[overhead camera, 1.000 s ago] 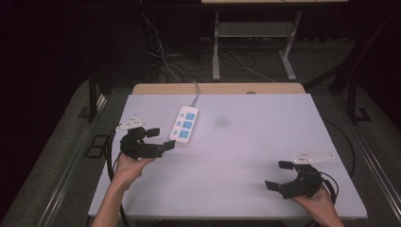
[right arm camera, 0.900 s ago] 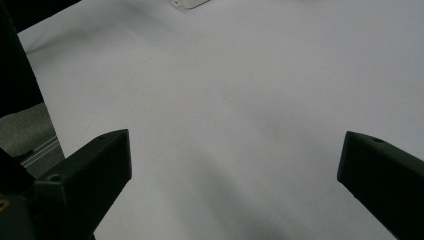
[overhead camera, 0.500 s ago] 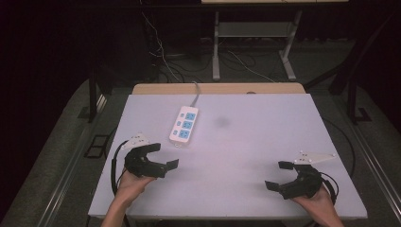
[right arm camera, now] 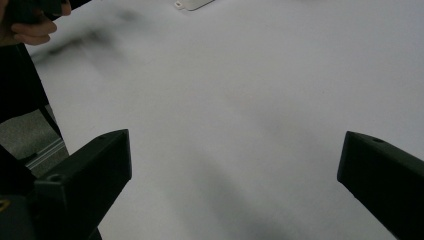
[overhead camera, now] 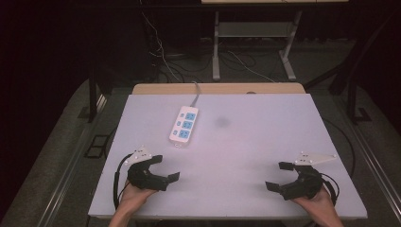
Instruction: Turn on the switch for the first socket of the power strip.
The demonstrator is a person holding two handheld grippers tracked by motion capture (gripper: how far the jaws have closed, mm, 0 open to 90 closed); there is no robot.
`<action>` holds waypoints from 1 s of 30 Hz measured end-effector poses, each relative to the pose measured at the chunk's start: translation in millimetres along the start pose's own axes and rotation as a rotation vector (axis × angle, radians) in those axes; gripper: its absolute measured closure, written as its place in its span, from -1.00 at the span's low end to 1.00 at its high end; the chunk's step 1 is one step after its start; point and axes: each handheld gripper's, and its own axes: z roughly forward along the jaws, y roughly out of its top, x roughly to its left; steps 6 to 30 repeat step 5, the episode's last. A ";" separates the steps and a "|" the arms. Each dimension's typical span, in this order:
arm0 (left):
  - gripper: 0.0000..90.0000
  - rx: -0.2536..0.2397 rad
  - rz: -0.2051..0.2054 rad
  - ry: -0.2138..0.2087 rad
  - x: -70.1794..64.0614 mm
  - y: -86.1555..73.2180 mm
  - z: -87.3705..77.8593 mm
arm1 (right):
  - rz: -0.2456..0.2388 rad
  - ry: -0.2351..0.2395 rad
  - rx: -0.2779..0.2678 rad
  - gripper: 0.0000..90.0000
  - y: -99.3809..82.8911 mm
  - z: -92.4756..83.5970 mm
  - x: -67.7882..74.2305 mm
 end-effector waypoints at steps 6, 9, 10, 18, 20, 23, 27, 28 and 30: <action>-1.00 0.003 0.003 0.006 0.9 -3.1 2.3 | 0.001 -0.004 -0.008 -0.99 -0.4 -1.1 -0.8; -1.00 0.003 0.003 0.006 0.9 -3.1 2.3 | 0.001 -0.004 -0.008 -0.99 -0.4 -1.1 -0.8; -1.00 0.003 0.003 0.006 0.9 -3.1 2.3 | 0.001 -0.004 -0.008 -0.99 -0.4 -1.1 -0.8; -1.00 0.003 0.003 0.006 0.9 -3.1 2.3 | 0.001 -0.004 -0.008 -0.99 -0.4 -1.1 -0.8; -1.00 0.003 0.003 0.006 0.9 -3.1 2.3 | 0.001 -0.004 -0.008 -0.99 -0.4 -1.1 -0.8; -1.00 0.003 0.003 0.006 0.9 -3.1 2.3 | 0.001 -0.004 -0.008 -0.99 -0.4 -1.1 -0.8; -1.00 0.003 0.003 0.006 0.9 -3.1 2.3 | 0.001 -0.004 -0.008 -0.99 -0.4 -1.1 -0.8; -1.00 0.003 0.003 0.006 0.9 -3.1 2.3 | 0.001 -0.004 -0.008 -0.99 -0.4 -1.1 -0.8; -1.00 0.003 0.003 0.006 0.9 -3.1 2.3 | 0.001 -0.004 -0.008 -0.99 -0.4 -1.1 -0.8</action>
